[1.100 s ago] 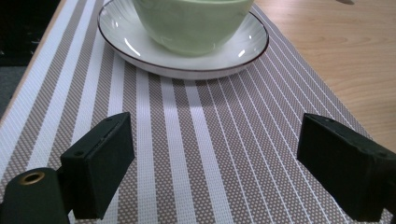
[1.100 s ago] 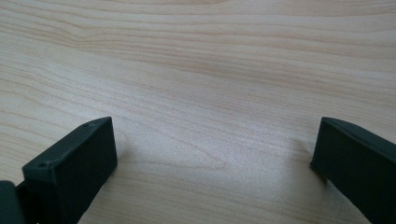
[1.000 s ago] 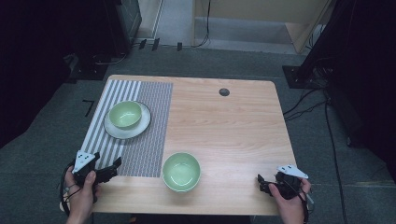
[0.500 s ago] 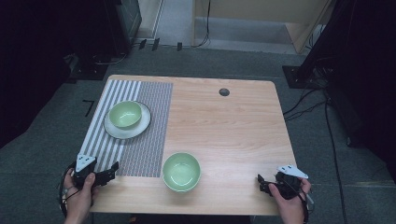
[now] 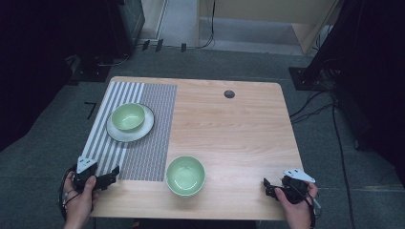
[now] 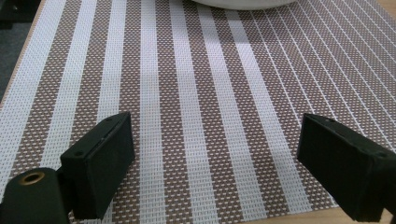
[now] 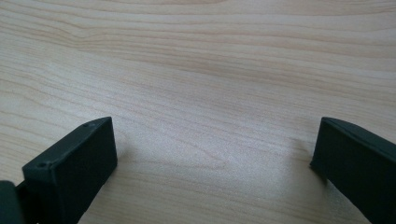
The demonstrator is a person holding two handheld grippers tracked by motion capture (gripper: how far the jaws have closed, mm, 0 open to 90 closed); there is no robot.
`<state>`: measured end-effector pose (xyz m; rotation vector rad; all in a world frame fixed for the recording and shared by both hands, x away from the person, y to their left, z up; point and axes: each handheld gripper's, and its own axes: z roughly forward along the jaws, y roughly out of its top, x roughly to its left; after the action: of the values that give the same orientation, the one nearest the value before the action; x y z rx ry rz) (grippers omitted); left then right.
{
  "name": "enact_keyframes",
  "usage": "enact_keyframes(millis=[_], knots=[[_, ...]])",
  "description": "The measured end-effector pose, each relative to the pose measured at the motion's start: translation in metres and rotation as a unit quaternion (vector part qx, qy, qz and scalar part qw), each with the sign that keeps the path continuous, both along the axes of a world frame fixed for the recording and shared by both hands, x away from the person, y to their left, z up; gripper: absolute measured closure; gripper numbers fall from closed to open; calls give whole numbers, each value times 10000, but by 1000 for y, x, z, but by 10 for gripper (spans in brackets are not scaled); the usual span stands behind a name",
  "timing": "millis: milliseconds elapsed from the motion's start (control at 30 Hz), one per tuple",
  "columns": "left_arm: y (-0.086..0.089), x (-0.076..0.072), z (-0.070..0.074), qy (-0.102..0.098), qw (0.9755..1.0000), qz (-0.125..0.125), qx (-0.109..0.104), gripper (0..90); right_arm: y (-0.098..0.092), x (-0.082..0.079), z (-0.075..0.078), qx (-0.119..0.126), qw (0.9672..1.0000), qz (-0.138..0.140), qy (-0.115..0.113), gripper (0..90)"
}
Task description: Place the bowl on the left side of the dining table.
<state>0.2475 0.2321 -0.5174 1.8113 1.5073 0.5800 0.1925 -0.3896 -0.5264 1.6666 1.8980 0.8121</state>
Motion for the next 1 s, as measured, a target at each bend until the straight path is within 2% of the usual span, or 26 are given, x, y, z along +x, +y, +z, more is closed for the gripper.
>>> enact_keyframes(millis=[200,467,1000], knots=[[-2,0,0,15,9999,-3,110,103,0,0,0,-1,10000,0,0,0],[-7,1,-1,41,9992,-12,390,102,0,0,0,0,10000,0,1,0],[-9,1,-1,53,9989,-7,466,102,0,0,0,0,10000,0,0,0]])
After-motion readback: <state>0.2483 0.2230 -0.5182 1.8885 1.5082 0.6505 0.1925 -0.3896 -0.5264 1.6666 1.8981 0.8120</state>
